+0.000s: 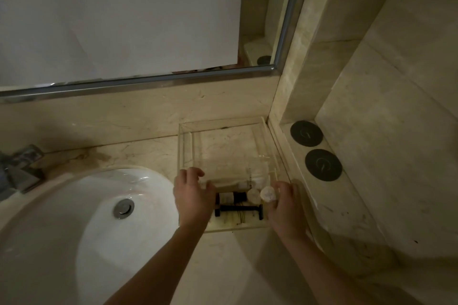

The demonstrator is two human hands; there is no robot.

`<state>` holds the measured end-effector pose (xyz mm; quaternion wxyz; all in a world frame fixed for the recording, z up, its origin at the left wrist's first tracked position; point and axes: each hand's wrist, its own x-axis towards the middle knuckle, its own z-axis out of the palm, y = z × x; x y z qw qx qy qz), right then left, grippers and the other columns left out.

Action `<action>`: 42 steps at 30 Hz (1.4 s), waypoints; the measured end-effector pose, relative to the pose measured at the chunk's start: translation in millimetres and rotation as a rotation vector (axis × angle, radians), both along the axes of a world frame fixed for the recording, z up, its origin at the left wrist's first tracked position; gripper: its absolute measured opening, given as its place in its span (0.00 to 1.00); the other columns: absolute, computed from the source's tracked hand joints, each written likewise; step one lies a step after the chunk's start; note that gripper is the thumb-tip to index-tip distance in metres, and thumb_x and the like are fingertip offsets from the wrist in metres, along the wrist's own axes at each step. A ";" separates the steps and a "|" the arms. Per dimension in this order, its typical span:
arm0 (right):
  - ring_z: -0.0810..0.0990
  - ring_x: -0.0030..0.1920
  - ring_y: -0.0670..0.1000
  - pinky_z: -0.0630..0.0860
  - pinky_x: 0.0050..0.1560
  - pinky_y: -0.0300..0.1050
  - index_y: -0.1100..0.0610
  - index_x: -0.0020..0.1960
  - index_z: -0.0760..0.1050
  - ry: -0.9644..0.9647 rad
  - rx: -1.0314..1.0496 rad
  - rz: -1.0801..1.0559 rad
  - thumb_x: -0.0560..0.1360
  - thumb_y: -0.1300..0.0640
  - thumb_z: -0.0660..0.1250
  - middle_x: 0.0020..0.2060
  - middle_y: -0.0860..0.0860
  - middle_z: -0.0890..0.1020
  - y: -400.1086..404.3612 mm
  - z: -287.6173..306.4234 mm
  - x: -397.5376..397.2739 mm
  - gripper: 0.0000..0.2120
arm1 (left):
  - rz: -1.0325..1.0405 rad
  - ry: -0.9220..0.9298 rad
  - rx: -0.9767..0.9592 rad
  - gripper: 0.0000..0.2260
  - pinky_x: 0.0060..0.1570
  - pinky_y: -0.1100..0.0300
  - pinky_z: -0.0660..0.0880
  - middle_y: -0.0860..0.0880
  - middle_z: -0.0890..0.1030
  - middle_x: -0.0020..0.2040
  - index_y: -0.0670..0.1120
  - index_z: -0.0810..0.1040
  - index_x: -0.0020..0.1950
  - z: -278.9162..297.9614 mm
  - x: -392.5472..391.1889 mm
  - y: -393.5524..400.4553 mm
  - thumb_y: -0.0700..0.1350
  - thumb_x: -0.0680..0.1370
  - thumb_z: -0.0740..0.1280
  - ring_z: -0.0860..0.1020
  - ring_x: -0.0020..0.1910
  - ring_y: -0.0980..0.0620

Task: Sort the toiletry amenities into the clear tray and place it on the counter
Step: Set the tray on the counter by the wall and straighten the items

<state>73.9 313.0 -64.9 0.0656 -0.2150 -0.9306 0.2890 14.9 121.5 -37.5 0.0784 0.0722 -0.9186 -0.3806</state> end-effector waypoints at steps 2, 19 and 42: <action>0.74 0.54 0.54 0.75 0.47 0.45 0.55 0.59 0.72 -0.009 -0.067 -0.110 0.73 0.60 0.68 0.55 0.54 0.73 -0.8 -0.5 -0.6 0.15 | 0.095 -0.040 -0.028 0.15 0.56 0.50 0.73 0.46 0.74 0.54 0.45 0.73 0.56 -2.3 3.4 -17.6 0.45 0.72 0.70 0.72 0.52 0.47; 0.75 0.38 0.57 0.72 0.40 0.50 0.58 0.36 0.71 -0.154 -0.228 -0.279 0.78 0.56 0.59 0.34 0.55 0.74 -9.0 -11.2 12.2 0.13 | 0.149 -0.594 0.164 0.25 0.40 0.54 0.77 0.46 0.80 0.45 0.42 0.74 0.52 -16.9 15.2 -40.4 0.62 0.69 0.69 0.79 0.44 0.47; 0.81 0.39 0.62 0.80 0.44 0.63 0.56 0.36 0.72 -0.122 -0.548 -0.364 0.78 0.56 0.61 0.36 0.59 0.80 -8.9 -1.1 -21.2 0.12 | 0.305 -0.398 0.305 0.14 0.32 0.57 0.64 0.46 0.73 0.28 0.44 0.71 0.29 5.9 9.3 -36.1 0.40 0.75 0.59 0.70 0.32 0.46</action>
